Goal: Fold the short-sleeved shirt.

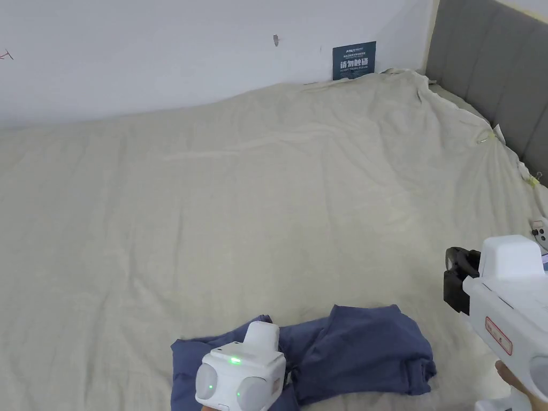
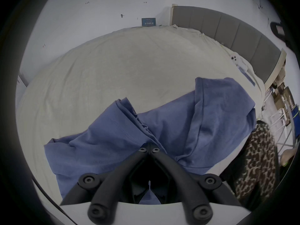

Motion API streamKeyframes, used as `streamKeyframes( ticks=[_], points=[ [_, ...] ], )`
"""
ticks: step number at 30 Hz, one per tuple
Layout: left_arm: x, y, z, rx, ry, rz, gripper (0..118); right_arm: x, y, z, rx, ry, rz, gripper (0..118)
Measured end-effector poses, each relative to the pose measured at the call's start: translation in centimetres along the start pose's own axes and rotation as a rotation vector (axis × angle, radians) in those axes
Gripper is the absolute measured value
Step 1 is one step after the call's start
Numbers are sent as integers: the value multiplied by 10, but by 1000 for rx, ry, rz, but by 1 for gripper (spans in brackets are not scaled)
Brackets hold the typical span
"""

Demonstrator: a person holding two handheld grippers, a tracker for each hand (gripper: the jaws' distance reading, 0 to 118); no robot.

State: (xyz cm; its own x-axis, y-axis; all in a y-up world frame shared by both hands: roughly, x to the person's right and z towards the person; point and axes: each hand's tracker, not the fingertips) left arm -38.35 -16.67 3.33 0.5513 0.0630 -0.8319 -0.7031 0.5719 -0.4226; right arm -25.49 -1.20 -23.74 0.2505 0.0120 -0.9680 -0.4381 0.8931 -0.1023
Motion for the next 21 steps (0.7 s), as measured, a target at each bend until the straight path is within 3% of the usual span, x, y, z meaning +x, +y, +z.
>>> streamKeyframes(
  ticks=[11,14,16,17,18,19,21],
  points=[
    [-119,19,105,136,-263,284,0,-7,5,0,15,19,13,0],
    [-154,16,113,134,-248,324,3,-11,7,1,16,22,20,0],
    [-171,12,113,100,-241,353,25,-12,8,1,16,24,21,0],
    [-178,10,112,63,-236,358,55,-13,9,0,17,26,22,0],
    [-184,7,110,53,-229,356,77,-12,8,-1,18,25,22,0],
    [-188,2,107,52,-212,355,89,-12,9,-2,18,26,23,0],
    [-195,-8,96,28,-189,370,94,-14,10,-4,18,27,24,0]
  ],
)
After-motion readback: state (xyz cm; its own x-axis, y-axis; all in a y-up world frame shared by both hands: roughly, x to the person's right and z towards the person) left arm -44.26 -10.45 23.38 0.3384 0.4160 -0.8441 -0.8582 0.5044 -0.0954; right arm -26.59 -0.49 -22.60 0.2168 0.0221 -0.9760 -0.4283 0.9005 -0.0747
